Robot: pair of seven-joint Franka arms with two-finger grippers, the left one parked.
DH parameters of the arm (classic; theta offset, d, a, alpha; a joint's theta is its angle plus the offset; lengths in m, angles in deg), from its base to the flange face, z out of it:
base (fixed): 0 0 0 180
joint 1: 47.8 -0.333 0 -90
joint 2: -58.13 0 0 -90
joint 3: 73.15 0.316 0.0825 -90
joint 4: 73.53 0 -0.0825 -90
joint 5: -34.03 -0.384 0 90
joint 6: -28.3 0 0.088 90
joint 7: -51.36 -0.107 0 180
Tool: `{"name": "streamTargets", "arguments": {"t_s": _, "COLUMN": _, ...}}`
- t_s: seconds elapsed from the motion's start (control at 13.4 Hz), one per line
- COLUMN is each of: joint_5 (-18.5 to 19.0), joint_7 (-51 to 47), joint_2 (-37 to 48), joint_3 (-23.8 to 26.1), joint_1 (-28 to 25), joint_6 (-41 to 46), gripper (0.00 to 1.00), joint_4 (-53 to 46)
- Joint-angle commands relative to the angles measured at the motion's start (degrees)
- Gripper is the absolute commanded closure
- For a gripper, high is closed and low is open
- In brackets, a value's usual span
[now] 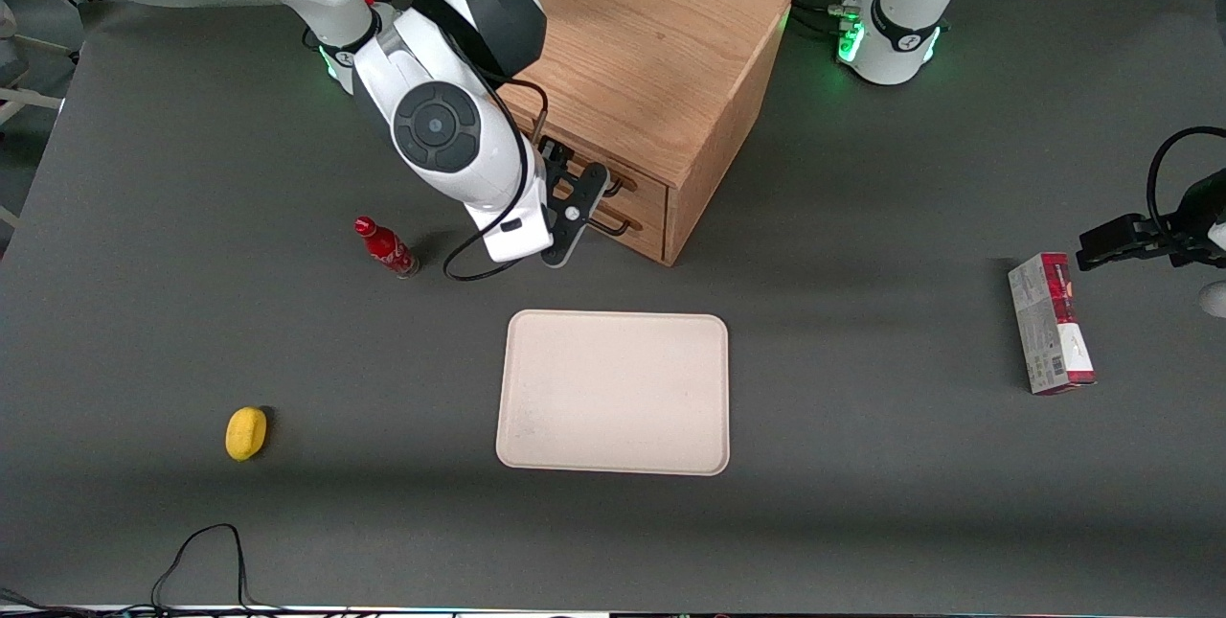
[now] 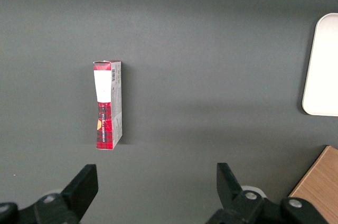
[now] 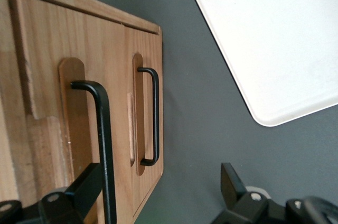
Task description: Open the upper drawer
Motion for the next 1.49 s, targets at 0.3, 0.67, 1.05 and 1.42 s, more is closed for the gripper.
{"name": "streamTargets", "arguments": {"t_s": 0.3, "joint_5": -4.57, "joint_7": 1.75, "joint_2": 0.95, "joint_3": -0.02, "joint_1": 0.1, "joint_6": -0.71, "gripper": 0.0, "joint_4": 4.72}}
{"name": "streamTargets", "arguments": {"t_s": 0.67, "joint_5": -4.57, "joint_7": 1.13, "joint_2": 0.95, "joint_3": -0.02, "joint_1": -0.34, "joint_6": -0.8, "gripper": 0.0, "joint_4": 5.69}}
{"name": "streamTargets", "arguments": {"t_s": 1.05, "joint_5": -4.57, "joint_7": 0.16, "joint_2": 0.95, "joint_3": -0.02, "joint_1": -1.22, "joint_6": -0.8, "gripper": 0.0, "joint_4": 6.13}}
{"name": "streamTargets", "arguments": {"t_s": 1.42, "joint_5": -4.48, "joint_7": 0.16, "joint_2": 0.95, "joint_3": -0.02, "joint_1": -1.66, "joint_6": -2.12, "gripper": 0.0, "joint_4": 7.53}}
